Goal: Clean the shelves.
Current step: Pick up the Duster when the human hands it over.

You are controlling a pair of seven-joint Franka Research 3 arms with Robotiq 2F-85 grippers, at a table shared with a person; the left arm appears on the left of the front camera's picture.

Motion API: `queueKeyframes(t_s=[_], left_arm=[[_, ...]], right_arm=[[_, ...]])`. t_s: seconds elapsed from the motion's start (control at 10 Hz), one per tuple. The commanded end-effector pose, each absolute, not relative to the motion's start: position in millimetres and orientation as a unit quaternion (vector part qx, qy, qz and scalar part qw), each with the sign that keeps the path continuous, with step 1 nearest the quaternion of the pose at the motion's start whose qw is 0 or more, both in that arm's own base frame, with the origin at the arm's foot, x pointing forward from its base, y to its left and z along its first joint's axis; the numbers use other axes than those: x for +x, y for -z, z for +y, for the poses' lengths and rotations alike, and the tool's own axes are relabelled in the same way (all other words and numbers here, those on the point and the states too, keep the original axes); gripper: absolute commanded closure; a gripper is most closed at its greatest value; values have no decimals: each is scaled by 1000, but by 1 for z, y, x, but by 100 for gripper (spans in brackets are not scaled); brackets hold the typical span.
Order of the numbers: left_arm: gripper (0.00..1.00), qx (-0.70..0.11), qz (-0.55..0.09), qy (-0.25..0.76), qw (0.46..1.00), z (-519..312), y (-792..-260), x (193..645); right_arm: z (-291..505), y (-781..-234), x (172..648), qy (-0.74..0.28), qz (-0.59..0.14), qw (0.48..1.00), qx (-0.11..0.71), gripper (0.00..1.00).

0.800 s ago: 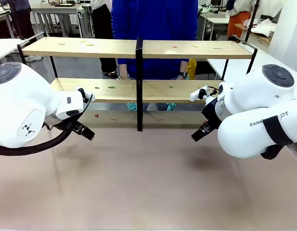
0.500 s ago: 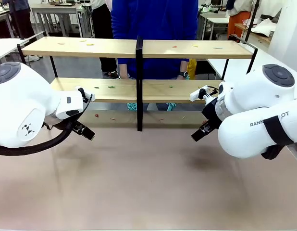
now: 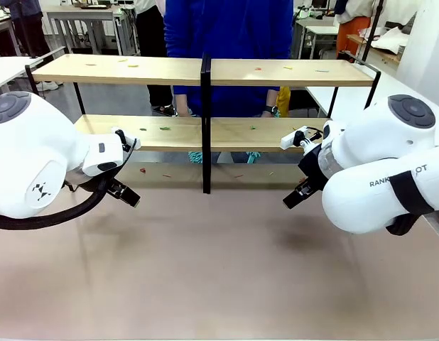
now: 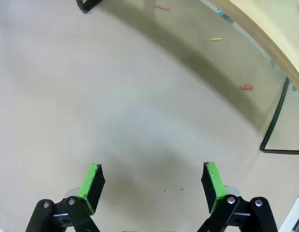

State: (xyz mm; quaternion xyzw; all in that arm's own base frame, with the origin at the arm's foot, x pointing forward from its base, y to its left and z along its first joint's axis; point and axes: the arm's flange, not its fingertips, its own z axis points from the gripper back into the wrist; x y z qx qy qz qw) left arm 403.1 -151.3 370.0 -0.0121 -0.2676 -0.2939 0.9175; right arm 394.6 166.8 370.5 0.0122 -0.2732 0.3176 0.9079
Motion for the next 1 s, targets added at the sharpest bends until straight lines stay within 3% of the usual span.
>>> queueKeyframes(t_s=[0.0,0.7,0.9], left_arm=[[0,-12,-268,294,917,-151,-370,403],[0,-12,-268,294,918,-151,-370,403],[0,-32,-347,288,892,-127,-443,340]], right_arm=[[167,-371,395,-317,-273,908,13,0],[167,-371,395,-318,-273,908,12,0],[148,-452,343,-319,-313,894,9,0]])
